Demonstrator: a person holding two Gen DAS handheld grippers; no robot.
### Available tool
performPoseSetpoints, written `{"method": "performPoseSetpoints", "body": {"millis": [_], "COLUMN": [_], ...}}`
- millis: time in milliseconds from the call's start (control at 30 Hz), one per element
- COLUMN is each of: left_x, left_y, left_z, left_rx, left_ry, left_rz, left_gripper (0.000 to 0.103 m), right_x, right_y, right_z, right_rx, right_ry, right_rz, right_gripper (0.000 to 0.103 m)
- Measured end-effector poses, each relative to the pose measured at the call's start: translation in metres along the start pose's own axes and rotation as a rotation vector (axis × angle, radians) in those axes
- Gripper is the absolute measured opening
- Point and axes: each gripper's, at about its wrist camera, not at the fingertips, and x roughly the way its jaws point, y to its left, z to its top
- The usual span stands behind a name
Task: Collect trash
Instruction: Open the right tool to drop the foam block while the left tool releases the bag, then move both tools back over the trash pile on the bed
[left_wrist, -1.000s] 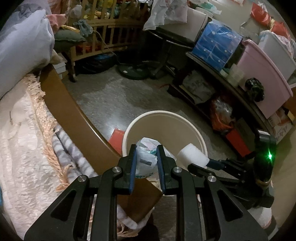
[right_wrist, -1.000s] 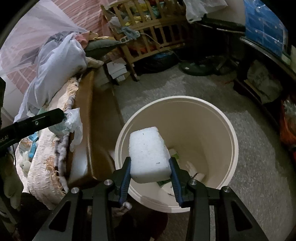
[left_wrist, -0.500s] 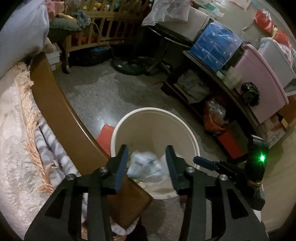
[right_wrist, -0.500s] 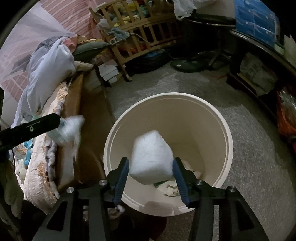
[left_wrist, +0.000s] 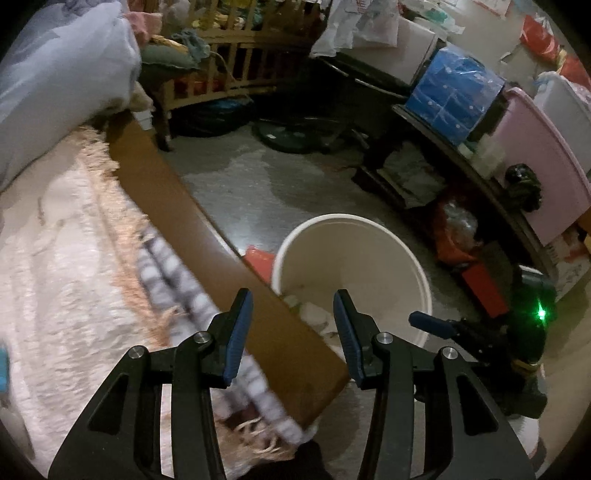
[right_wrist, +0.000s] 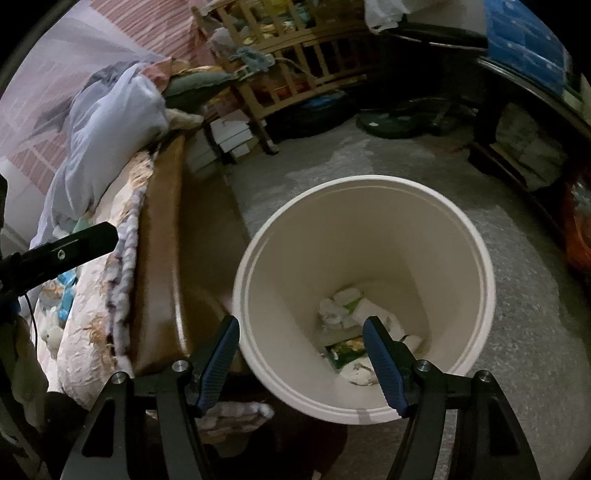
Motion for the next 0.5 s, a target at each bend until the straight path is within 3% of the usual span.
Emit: {"method": "performPoseSetpoints", "body": {"millis": [500], "left_x": [-0.053], "left_y": [0.066], "left_z": [-0.034], "left_rx": [-0.066], "left_ry": [-0.039], "left_rz": [0.190], "left_gripper": [0.043], "right_x": [-0.005], "right_y": [0.069], "right_z": [0.007], "right_rx": [-0.106], "right_ry": [-0.011], "right_rz": [0.063], "right_gripper": [0.067]}}
